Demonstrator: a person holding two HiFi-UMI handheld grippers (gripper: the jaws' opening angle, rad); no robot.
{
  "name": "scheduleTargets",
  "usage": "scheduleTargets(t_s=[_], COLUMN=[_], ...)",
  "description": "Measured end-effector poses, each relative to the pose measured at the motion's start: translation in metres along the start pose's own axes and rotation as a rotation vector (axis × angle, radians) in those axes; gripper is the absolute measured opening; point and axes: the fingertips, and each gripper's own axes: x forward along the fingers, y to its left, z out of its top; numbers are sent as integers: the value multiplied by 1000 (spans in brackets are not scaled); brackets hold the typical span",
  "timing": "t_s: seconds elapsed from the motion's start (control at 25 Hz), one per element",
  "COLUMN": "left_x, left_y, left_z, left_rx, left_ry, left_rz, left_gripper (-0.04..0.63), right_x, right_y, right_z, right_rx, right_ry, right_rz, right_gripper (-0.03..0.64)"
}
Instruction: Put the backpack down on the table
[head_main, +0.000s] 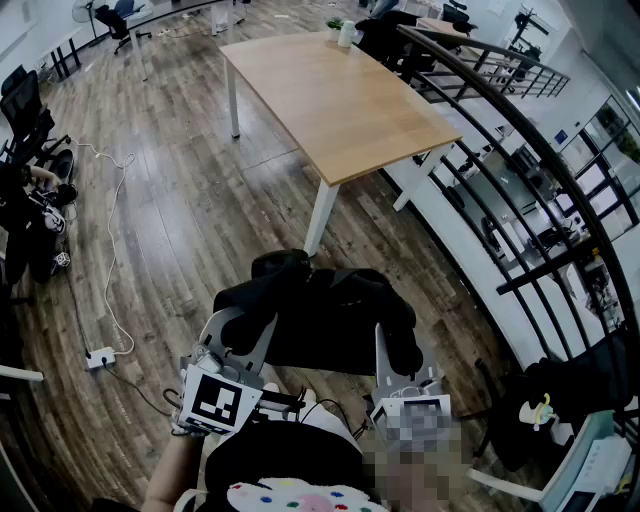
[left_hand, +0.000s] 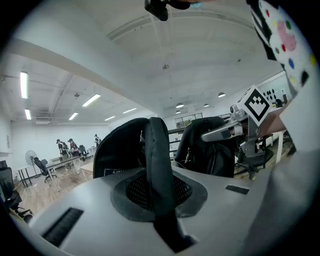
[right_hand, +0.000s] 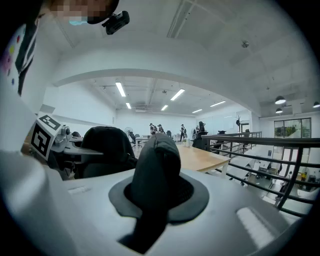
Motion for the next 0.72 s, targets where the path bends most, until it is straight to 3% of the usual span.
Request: scheduleTargets(t_s=[0.72], left_x=[1], left_y=[-7], left_z=[8], left_rx=[6], left_ry=[-14], left_rz=[26], left_gripper=[37], right_x=[-5], right_y=[-10], right_z=[2], right_rx=[29], right_ry=[-21], right_rz=[19], right_gripper=[64])
